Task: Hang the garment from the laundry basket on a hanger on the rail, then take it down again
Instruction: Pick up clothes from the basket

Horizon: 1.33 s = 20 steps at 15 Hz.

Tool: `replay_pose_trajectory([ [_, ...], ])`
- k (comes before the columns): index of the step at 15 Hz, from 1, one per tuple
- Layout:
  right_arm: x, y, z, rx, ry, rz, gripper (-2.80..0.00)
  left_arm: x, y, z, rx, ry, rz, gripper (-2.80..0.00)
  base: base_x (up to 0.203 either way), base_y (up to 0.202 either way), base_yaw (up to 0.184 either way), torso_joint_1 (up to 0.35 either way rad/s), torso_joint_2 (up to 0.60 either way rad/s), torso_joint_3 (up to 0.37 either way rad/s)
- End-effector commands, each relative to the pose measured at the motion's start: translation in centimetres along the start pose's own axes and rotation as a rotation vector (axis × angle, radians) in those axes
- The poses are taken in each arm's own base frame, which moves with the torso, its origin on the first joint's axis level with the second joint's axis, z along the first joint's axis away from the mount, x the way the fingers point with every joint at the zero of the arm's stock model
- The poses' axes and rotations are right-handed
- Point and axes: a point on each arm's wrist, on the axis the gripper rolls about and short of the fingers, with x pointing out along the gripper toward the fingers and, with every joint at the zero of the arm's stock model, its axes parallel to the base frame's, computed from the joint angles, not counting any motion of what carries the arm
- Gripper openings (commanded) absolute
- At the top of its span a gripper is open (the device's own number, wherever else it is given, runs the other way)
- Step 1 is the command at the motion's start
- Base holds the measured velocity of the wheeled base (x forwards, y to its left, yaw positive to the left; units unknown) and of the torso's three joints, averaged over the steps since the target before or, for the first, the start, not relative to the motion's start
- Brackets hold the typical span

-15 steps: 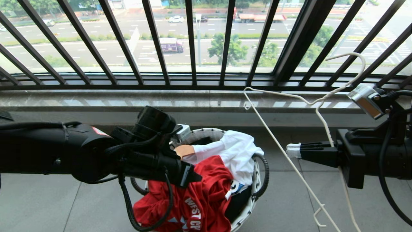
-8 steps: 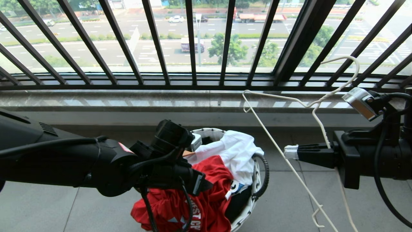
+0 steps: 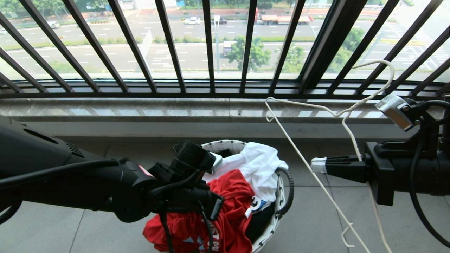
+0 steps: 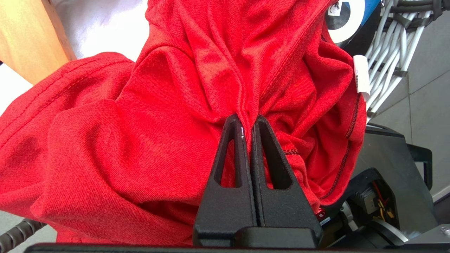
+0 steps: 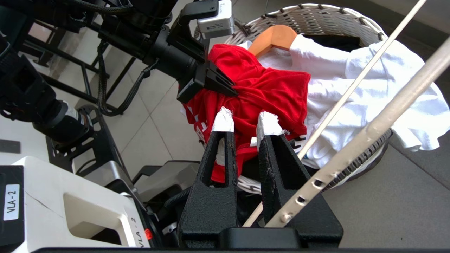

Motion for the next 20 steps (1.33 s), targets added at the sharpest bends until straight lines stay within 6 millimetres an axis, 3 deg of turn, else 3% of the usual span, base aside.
replay_pose_trajectory([
  [1, -0.1, 0.1, 0.1, -0.005, -0.004, 0.004, -2.80, -1.2, 0.1, 0.4, 0.012, -0.030, 0.017, -2.80, 0.000, 0.000, 0.000, 0.000, 0.00, 0.000],
  [8, -0.1, 0.0, 0.2, -0.006, -0.007, -0.017, -2.80, -9.3, 1.3, 1.8, 0.046, -0.164, 0.127, -2.80, 0.000, 0.000, 0.000, 0.000, 0.00, 0.000],
  [15, -0.1, -0.2, 0.6, -0.005, -0.014, -0.077, -2.80, -16.5, 1.4, 2.6, 0.028, -0.344, 0.161, -2.80, 0.000, 0.000, 0.000, 0.000, 0.00, 0.000],
  [18, -0.1, -0.3, 1.0, 0.018, -0.023, -0.083, -2.80, -18.7, 0.9, 2.3, 0.036, -0.408, 0.134, -2.80, 0.000, 0.000, 0.000, 0.000, 0.00, 0.000],
  [20, -0.1, -0.5, 1.2, 0.035, -0.030, -0.129, -2.80, -18.6, 0.6, 1.5, 0.076, -0.380, 0.131, -2.80, 0.000, 0.000, 0.000, 0.000, 0.00, 0.000],
])
